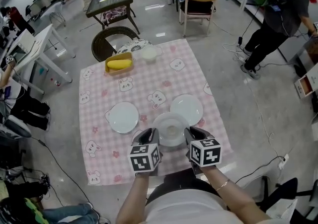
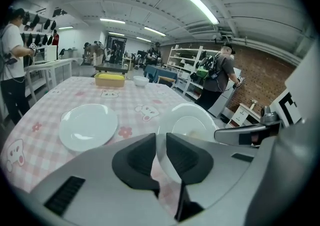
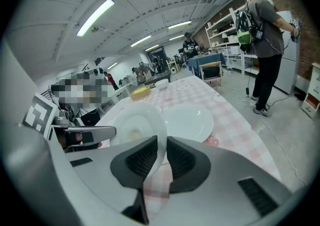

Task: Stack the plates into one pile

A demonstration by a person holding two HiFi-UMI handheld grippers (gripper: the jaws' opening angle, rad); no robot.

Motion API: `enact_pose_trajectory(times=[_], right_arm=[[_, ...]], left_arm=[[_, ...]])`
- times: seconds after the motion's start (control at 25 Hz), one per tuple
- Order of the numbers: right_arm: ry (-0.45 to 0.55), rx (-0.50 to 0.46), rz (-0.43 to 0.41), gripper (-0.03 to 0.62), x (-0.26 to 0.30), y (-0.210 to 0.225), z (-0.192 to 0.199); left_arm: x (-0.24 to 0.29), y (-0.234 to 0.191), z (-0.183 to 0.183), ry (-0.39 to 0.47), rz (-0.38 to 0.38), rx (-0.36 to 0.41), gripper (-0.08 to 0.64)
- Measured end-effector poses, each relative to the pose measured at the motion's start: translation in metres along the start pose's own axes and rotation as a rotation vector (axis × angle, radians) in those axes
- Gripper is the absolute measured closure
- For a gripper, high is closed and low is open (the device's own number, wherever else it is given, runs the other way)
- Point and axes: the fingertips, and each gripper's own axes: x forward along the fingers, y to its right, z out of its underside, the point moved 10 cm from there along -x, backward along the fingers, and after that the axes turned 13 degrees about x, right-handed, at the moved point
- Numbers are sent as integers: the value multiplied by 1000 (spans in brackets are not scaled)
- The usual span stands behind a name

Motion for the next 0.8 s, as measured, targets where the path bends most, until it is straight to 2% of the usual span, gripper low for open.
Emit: enact_pose_trajectory(times=[0.48, 0.8], right_arm=[[107, 79, 36, 532, -19, 42, -42], [76, 107, 74, 535, -3, 67, -59]], left_arm=[[42, 34, -59, 55, 78, 112, 477], [81, 40, -76, 9, 100, 145, 477]])
